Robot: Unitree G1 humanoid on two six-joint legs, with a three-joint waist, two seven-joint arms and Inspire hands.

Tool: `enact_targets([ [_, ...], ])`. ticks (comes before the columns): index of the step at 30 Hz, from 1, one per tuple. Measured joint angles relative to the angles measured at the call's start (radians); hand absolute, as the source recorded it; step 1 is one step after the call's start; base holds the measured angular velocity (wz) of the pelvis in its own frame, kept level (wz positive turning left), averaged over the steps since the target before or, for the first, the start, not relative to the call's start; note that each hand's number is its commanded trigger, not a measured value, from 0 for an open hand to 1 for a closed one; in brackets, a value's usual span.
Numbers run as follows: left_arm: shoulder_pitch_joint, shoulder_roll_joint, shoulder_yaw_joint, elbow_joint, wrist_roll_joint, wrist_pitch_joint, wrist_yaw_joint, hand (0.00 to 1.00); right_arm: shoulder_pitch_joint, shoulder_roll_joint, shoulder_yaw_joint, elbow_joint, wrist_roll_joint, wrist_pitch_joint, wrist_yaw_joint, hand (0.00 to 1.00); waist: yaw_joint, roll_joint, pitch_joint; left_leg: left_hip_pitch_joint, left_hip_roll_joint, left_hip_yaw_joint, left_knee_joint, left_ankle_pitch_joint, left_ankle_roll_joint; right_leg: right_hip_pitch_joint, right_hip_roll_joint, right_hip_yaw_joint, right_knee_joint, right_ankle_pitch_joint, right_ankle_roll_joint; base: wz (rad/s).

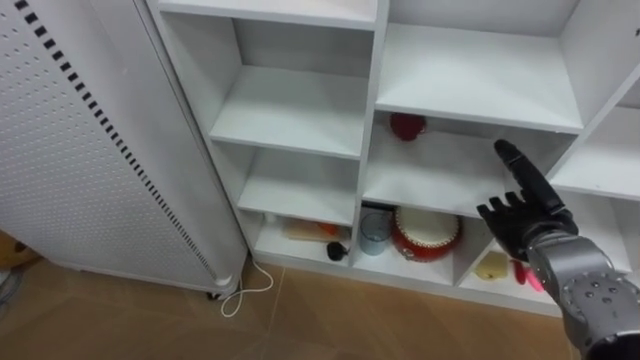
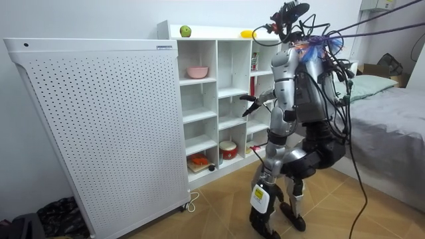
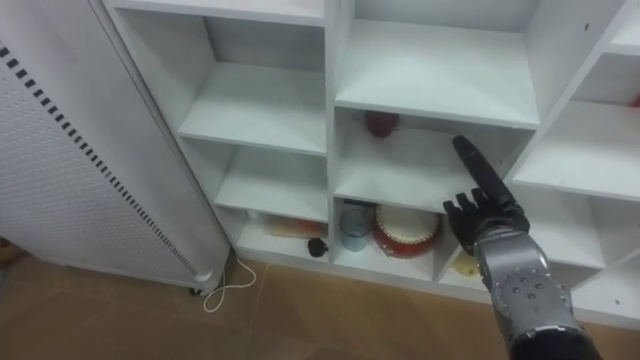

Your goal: Arrange fruit in the closet

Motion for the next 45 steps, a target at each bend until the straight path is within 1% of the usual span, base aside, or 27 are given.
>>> enact_targets([
  [3, 0.003, 0.002, 0.002, -0.003, 0.001, 0.007, -0.024, 0.0, 0.02, -0.002, 0.019, 0.086, 0.004, 0.014, 0.073, 0.0, 0.015, 0.004, 0.0025, 0.056, 0.003, 0.0, -0.02, -0.007, -0.003, 0.055, 0.009, 0.0, -0.023, -0.004, 0.001, -0.06],
  [5, 0.003, 0.002, 0.003, -0.004, 0.001, 0.009, -0.032, 0.0, 0.039, -0.005, 0.026, 0.157, 0.0, 0.025, 0.124, 0.0, 0.032, 0.008, 0.0054, 0.098, 0.014, 0.003, -0.038, -0.009, -0.005, 0.098, 0.02, -0.004, -0.052, -0.003, 0.0, -0.08],
  [7, 0.002, 0.004, 0.004, -0.002, 0.001, 0.018, -0.044, 0.0, 0.087, -0.012, 0.047, 0.209, -0.003, 0.04, 0.172, 0.0, 0.039, 0.012, 0.0073, 0.143, 0.014, -0.001, -0.061, -0.01, -0.006, 0.147, 0.021, -0.015, -0.076, -0.001, 0.003, 0.05],
  [8, 0.001, 0.007, 0.004, -0.001, 0.0, 0.021, -0.053, 0.0, 0.127, -0.017, 0.058, 0.226, -0.01, 0.05, 0.2, 0.0, 0.04, 0.019, 0.0075, 0.168, 0.013, -0.01, -0.074, -0.011, -0.008, 0.18, 0.022, -0.029, -0.095, -0.001, 0.003, 0.14],
  [9, -0.001, 0.017, 0.005, 0.002, 0.001, 0.021, -0.067, 0.0, 0.165, -0.017, 0.063, 0.246, -0.024, 0.06, 0.233, 0.0, 0.044, 0.023, 0.0084, 0.191, 0.014, -0.018, -0.09, -0.011, -0.012, 0.209, 0.029, -0.032, -0.118, 0.0, 0.005, 0.13],
  [10, -0.001, 0.023, 0.007, 0.002, 0.001, 0.02, -0.073, 0.0, 0.18, -0.017, 0.066, 0.262, -0.036, 0.065, 0.25, 0.0, 0.041, 0.024, 0.009, 0.204, 0.015, -0.022, -0.098, -0.011, -0.014, 0.223, 0.034, -0.033, -0.129, 0.002, 0.006, 0.0],
  [12, -0.003, 0.035, 0.051, 0.003, 0.0, 0.018, -0.091, 0.0, 0.243, -0.019, 0.072, 0.317, -0.107, 0.074, 0.304, 0.0, 0.04, 0.028, 0.0085, 0.261, 0.017, -0.024, -0.139, -0.01, -0.018, 0.281, 0.045, -0.035, -0.176, 0.009, 0.009, -0.05],
  [13, -0.004, 0.037, 0.06, 0.005, 0.0, 0.017, -0.094, 0.0, 0.256, -0.02, 0.08, 0.332, -0.116, 0.074, 0.316, 0.0, 0.039, 0.029, 0.0084, 0.276, 0.016, -0.024, -0.151, -0.009, -0.019, 0.296, 0.046, -0.035, -0.188, 0.011, 0.011, -0.04],
  [17, -0.019, 0.055, 0.119, 0.028, -0.025, 0.0, -0.108, 0.0, 0.352, -0.022, 0.099, 0.417, -0.192, 0.078, 0.399, 0.0, 0.006, 0.03, 0.007, 0.404, 0.018, -0.023, -0.259, 0.005, -0.024, 0.421, 0.063, -0.041, -0.301, 0.034, 0.02, -0.03],
  [20, -0.022, 0.061, 0.146, 0.039, -0.034, -0.019, -0.113, 0.0, 0.419, -0.023, 0.107, 0.425, -0.283, 0.084, 0.45, 0.0, -0.022, 0.035, 0.0, 0.508, 0.029, -0.014, -0.362, 0.025, -0.027, 0.528, 0.09, -0.047, -0.427, 0.075, 0.023, -0.14],
  [21, -0.014, 0.061, 0.158, 0.038, -0.039, -0.027, -0.115, 0.0, 0.454, -0.023, 0.115, 0.424, -0.296, 0.085, 0.47, 0.0, -0.031, 0.035, -0.0137, 0.545, 0.033, -0.008, -0.407, 0.033, -0.029, 0.568, 0.1, -0.055, -0.484, 0.095, 0.024, -0.14],
  [22, -0.008, 0.06, 0.166, 0.038, -0.044, -0.032, -0.115, 0.0, 0.471, -0.022, 0.115, 0.424, -0.302, 0.085, 0.48, 0.0, -0.035, 0.037, -0.0188, 0.568, 0.034, -0.007, -0.428, 0.038, -0.03, 0.591, 0.108, -0.054, -0.51, 0.105, 0.026, -0.11],
  [24, 0.005, 0.062, 0.183, 0.035, -0.042, -0.038, -0.118, 0.0, 0.549, -0.022, 0.115, 0.42, -0.317, 0.086, 0.506, 0.0, -0.051, 0.04, -0.0374, 0.666, 0.037, -0.001, -0.498, 0.047, -0.033, 0.692, 0.124, -0.055, -0.599, 0.132, 0.034, -0.08],
  [25, 0.008, 0.063, 0.186, 0.035, -0.037, -0.039, -0.118, 0.0, 0.574, -0.022, 0.115, 0.414, -0.316, 0.086, 0.512, 0.0, -0.053, 0.039, -0.0423, 0.69, 0.037, 0.004, -0.512, 0.047, -0.033, 0.717, 0.126, -0.054, -0.615, 0.133, 0.035, -0.09],
  [26, 0.021, 0.062, 0.206, 0.035, -0.025, -0.046, -0.117, 0.0, 0.62, -0.019, 0.115, 0.406, -0.319, 0.086, 0.522, 0.0, -0.059, 0.037, -0.05, 0.743, 0.034, 0.009, -0.547, 0.048, -0.035, 0.764, 0.127, -0.054, -0.648, 0.135, 0.039, -0.12],
  [27, 0.04, 0.062, 0.223, 0.031, -0.017, -0.052, -0.112, 0.0, 0.663, -0.013, 0.115, 0.395, -0.347, 0.086, 0.524, 0.0, -0.064, 0.036, -0.0547, 0.795, 0.032, 0.014, -0.584, 0.05, -0.037, 0.812, 0.13, -0.055, -0.682, 0.137, 0.042, -0.15],
  [29, 0.068, 0.061, 0.255, 0.002, -0.006, -0.054, -0.102, 0.0, 0.721, 0.001, 0.114, 0.383, -0.377, 0.086, 0.524, 0.0, -0.066, 0.035, -0.056, 0.861, 0.033, 0.026, -0.627, 0.052, -0.04, 0.875, 0.139, -0.056, -0.73, 0.145, 0.046, -0.21],
  [30, 0.096, 0.058, 0.272, -0.025, 0.009, -0.055, -0.1, 0.0, 0.752, 0.014, 0.114, 0.38, -0.395, 0.086, 0.524, 0.0, -0.069, 0.034, -0.0565, 0.89, 0.033, 0.033, -0.641, 0.052, -0.041, 0.91, 0.143, -0.065, -0.761, 0.153, 0.046, -0.2],
  [31, 0.107, 0.055, 0.281, -0.038, 0.023, -0.055, -0.099, 0.0, 0.767, 0.02, 0.114, 0.378, -0.401, 0.086, 0.526, 0.0, -0.072, 0.034, -0.0568, 0.902, 0.033, 0.033, -0.647, 0.052, -0.041, 0.924, 0.146, -0.072, -0.773, 0.156, 0.046, -0.12],
  [32, 0.128, 0.049, 0.299, -0.061, 0.05, -0.057, -0.1, 0.0, 0.798, 0.03, 0.111, 0.369, -0.416, 0.087, 0.527, 0.0, -0.077, 0.033, -0.0567, 0.926, 0.033, 0.032, -0.661, 0.052, -0.041, 0.949, 0.149, -0.082, -0.793, 0.158, 0.047, 0.0],
  [33, 0.149, 0.047, 0.312, -0.07, 0.068, -0.063, -0.104, 0.0, 0.825, 0.042, 0.096, 0.367, -0.443, 0.086, 0.527, 0.0, -0.089, 0.034, -0.0564, 0.948, 0.032, 0.033, -0.673, 0.052, -0.042, 0.976, 0.153, -0.08, -0.813, 0.163, 0.049, 0.0],
  [36, 0.183, 0.045, 0.342, -0.08, 0.093, -0.068, -0.11, 0.0, 0.862, 0.052, 0.083, 0.365, -0.564, 0.086, 0.527, 0.0, -0.101, 0.035, -0.0559, 0.996, 0.031, 0.034, -0.702, 0.053, -0.042, 1.017, 0.156, -0.076, -0.835, 0.165, 0.049, -0.06],
  [38, 0.204, 0.045, 0.36, -0.08, 0.148, -0.068, -0.111, 0.0, 0.878, 0.052, 0.083, 0.367, -0.66, 0.086, 0.525, 0.0, -0.119, 0.038, -0.0539, 1.03, 0.031, 0.033, -0.721, 0.053, -0.043, 1.042, 0.158, -0.071, -0.838, 0.165, 0.049, -0.02],
  [39, 0.208, 0.045, 0.368, -0.08, 0.161, -0.068, -0.111, 0.0, 0.881, 0.052, 0.083, 0.368, -0.676, 0.086, 0.525, 0.0, -0.12, 0.038, -0.054, 1.038, 0.031, 0.033, -0.727, 0.054, -0.044, 1.047, 0.159, -0.064, -0.838, 0.165, 0.049, -0.04],
  [41, 0.227, 0.043, 0.406, -0.077, 0.17, -0.07, -0.11, 0.0, 0.903, 0.06, 0.079, 0.374, -0.743, 0.084, 0.524, 0.0, -0.122, 0.03, -0.0501, 1.066, 0.03, 0.036, -0.738, 0.054, -0.045, 1.07, 0.159, -0.06, -0.855, 0.165, 0.05, -0.06],
  [44, 0.245, 0.023, 0.461, -0.079, 0.177, -0.073, -0.103, 0.0, 0.934, 0.08, 0.072, 0.374, -0.869, 0.084, 0.517, 0.0, -0.121, 0.025, -0.0503, 1.08, 0.03, 0.048, -0.746, 0.054, -0.046, 1.077, 0.161, -0.053, -0.852, 0.166, 0.05, -0.08],
  [45, 0.254, 0.017, 0.466, -0.079, 0.186, -0.073, -0.103, 0.0, 0.94, 0.089, 0.063, 0.377, -0.911, 0.084, 0.516, 0.0, -0.121, 0.026, -0.0509, 1.08, 0.03, 0.049, -0.746, 0.054, -0.046, 1.083, 0.161, -0.052, -0.852, 0.166, 0.05, 0.0],
])
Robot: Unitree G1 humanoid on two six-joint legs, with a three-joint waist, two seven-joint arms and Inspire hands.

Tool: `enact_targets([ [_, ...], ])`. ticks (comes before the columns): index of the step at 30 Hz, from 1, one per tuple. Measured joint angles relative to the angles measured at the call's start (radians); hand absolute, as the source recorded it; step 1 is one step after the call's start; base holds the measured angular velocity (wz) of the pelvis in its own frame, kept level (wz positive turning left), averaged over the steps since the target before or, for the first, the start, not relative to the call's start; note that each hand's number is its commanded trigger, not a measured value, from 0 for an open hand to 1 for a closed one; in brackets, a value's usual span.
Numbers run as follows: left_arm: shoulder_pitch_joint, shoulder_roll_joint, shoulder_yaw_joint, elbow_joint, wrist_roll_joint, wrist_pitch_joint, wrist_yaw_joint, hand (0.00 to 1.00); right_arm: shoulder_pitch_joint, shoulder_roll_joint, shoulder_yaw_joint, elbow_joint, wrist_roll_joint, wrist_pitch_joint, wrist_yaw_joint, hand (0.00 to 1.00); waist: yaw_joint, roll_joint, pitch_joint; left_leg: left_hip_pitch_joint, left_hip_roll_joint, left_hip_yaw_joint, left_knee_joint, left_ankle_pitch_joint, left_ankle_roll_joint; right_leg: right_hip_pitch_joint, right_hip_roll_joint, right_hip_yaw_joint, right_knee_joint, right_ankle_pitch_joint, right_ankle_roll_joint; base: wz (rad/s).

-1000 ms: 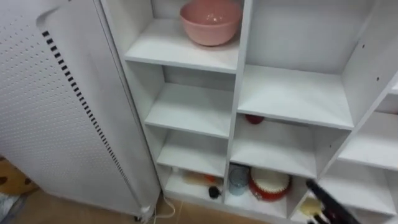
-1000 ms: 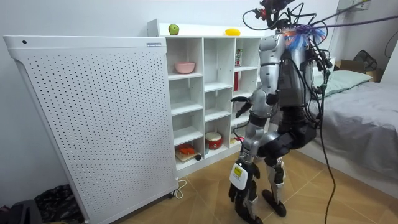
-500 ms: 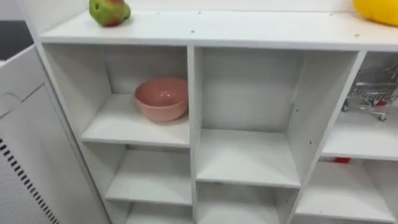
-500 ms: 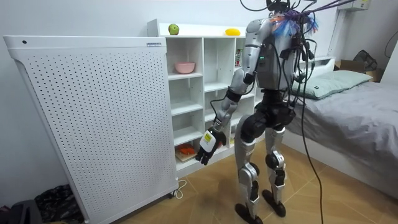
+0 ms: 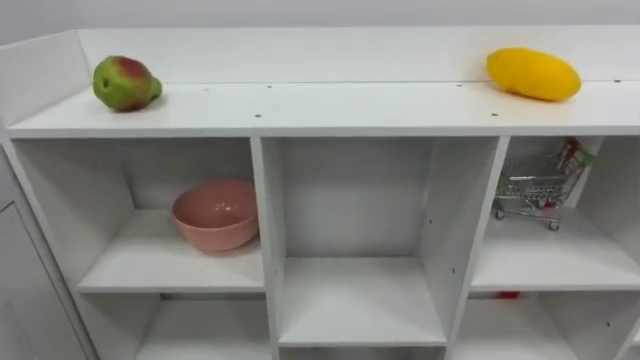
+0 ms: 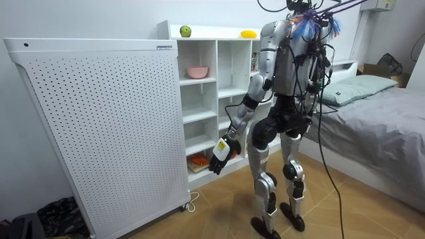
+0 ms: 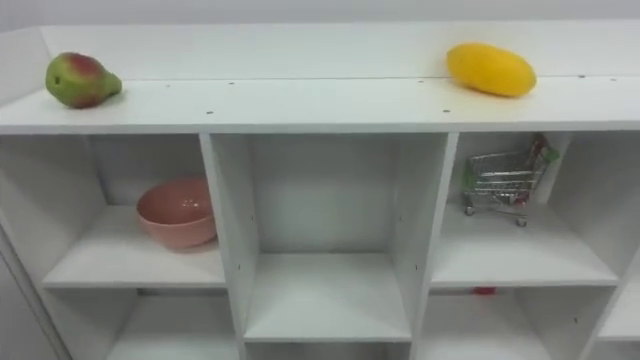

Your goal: Arrange fruit in the closet

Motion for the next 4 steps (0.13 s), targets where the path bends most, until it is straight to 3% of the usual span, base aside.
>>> enact_targets([
  [4, 0.018, -0.014, 0.035, 0.001, 0.013, 0.004, 0.0, 0.0, 0.033, 0.012, -0.01, 0.006, -0.068, 0.003, -0.001, 0.0, 0.0, -0.001, 0.0002, 0.0, 0.0, 0.0, 0.0, -0.001, -0.001, 0.001, 0.0, 0.018, 0.0, 0.0, 0.0, 0.0],
])
